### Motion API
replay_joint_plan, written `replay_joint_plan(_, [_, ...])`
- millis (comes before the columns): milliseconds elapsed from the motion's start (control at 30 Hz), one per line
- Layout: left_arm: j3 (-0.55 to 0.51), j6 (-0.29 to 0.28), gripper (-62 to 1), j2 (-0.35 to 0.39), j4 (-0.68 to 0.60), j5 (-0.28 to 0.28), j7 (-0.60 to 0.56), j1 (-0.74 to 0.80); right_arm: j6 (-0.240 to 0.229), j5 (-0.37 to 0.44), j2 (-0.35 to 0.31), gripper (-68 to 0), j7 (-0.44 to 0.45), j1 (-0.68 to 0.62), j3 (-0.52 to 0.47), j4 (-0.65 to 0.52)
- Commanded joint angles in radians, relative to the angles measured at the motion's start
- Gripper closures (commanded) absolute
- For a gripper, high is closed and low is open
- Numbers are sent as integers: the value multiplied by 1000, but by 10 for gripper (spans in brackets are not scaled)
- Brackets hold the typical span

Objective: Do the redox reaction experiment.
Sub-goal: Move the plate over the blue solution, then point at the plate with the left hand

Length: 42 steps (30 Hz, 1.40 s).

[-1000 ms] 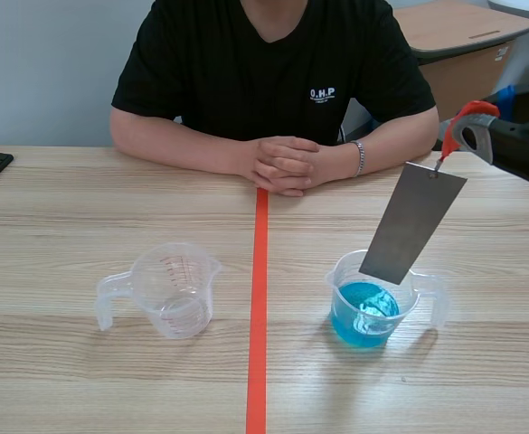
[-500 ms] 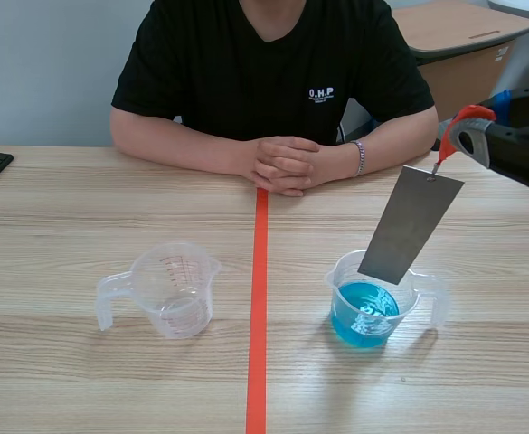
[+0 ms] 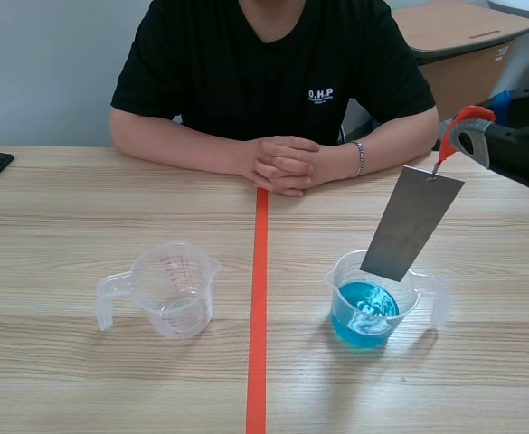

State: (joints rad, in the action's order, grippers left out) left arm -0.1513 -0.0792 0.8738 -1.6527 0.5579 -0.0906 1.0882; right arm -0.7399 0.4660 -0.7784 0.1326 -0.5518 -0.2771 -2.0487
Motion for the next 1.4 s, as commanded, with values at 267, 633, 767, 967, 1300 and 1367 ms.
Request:
replay_joint_plan(267, [-6,-101,-43,148,-80,-1,-19,-177,-6,10,-13,-15,15,15,-1,-6])
replay_joint_plan(633, [205,-204,-43,140,-123,-113,-1,-500,-6,9,-13,-15,15,15,-1,-6])
replay_joint_plan(767, [340,-204,-43,91,-123,-173,33,-648,-6,9,-13,-15,15,15,-1,-6])
replay_joint_plan(967, [480,-204,-43,1,-123,-241,79,-820,-6,9,-13,-15,15,15,-1,-6])
replay_joint_plan(1300, [664,-205,-43,-151,-81,-371,96,-1006,-6,9,-13,-15,15,15,-1,-6])
replay_joint_plan(1367, [694,-206,-43,-182,-62,-391,97,-1035,-6,9,-13,-15,15,15,-1,-6])
